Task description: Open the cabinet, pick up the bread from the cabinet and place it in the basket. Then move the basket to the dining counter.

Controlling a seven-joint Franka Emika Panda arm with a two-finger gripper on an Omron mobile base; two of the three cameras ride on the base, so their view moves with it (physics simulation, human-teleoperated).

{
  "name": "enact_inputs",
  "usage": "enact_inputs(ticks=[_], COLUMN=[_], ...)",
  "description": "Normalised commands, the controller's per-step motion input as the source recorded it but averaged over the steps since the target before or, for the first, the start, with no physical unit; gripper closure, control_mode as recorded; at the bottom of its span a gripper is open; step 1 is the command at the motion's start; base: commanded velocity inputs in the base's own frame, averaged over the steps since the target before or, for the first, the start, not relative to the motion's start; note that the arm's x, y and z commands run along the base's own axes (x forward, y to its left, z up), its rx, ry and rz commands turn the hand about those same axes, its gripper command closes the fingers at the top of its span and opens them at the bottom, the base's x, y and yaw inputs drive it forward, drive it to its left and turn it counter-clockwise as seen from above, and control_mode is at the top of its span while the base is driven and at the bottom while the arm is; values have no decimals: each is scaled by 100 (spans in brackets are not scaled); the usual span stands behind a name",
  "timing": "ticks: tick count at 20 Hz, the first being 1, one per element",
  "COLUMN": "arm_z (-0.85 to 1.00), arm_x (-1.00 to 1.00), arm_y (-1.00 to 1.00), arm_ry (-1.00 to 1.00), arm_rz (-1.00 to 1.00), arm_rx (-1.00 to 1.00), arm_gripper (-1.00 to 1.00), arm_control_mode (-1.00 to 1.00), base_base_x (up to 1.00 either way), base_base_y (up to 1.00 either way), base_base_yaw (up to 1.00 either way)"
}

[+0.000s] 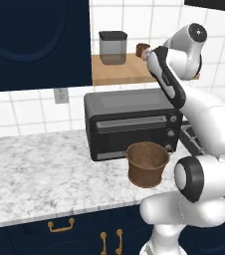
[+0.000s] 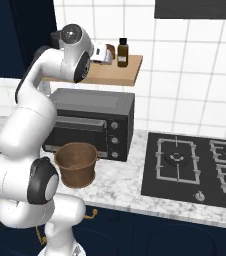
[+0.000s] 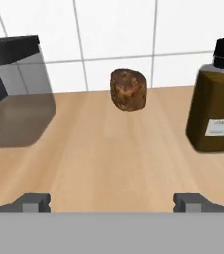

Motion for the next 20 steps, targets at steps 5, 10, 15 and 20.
enact_inputs(ticks=[5, 10, 15, 20], arm_z=[32, 1, -4, -19], arm_x=[63, 39, 31, 30], arm_y=[-9, -21, -3, 0], arm_ry=[11, 2, 0, 0], arm_rz=[0, 1, 1, 0], arm_rx=[0, 0, 0, 0], arm_gripper=[-100, -100, -100, -100], arm_control_mode=[-100, -100, -100, -100], base_base_x=[0, 0, 0, 0], base_base_y=[0, 0, 0, 0], base_base_yaw=[0, 0, 0, 0])
